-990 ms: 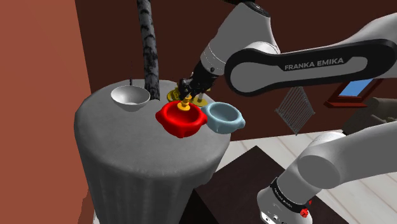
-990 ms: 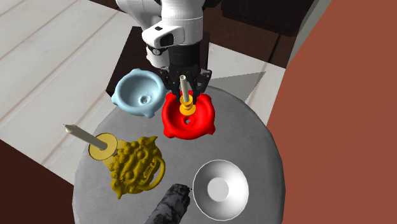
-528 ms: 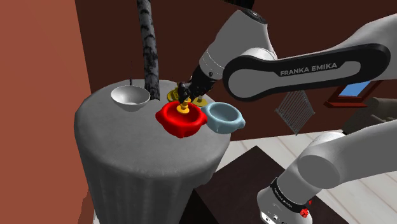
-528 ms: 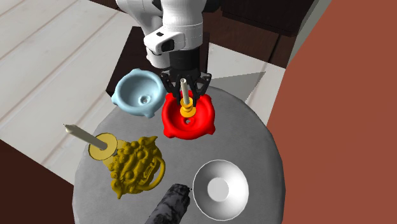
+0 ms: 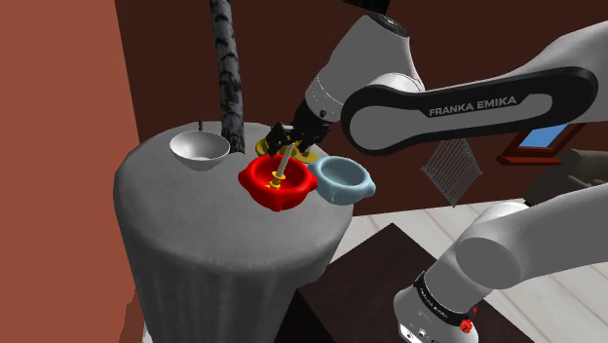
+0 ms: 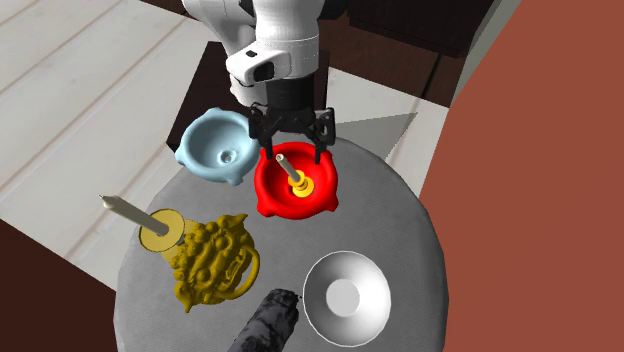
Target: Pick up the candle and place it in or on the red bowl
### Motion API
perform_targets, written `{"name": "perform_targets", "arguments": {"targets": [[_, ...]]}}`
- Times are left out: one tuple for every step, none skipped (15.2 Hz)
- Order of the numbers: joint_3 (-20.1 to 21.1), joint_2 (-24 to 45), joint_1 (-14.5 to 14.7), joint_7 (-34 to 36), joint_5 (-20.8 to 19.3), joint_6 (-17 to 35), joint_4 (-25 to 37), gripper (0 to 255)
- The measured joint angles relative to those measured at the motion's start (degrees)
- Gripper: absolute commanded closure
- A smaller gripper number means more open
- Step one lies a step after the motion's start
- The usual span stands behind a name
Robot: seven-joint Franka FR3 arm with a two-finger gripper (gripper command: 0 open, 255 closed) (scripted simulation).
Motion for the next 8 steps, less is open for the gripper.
{"name": "perform_targets", "arguments": {"targets": [[0.0,0.0,0.0,0.0,0.0,0.0,0.0,0],[-0.37,-0.9,0.37,-0.17,0.25,-1.07,0.2,0],[-0.94,-1.91,0.68,-0.5,0.45,-2.59,0.74,0],[-1.39,-3.1,1.08,-0.65,0.67,-4.31,1.29,0],[-1.8,-4.55,1.62,-0.67,0.98,-6.13,1.67,0],[-2.29,-5.56,1.98,-0.95,1.19,-7.21,1.72,0],[-2.48,-5.97,2.12,-1.02,1.26,-7.87,1.93,0],[-2.58,-6.16,2.18,-1.07,1.28,-8.19,2.05,0]]}}
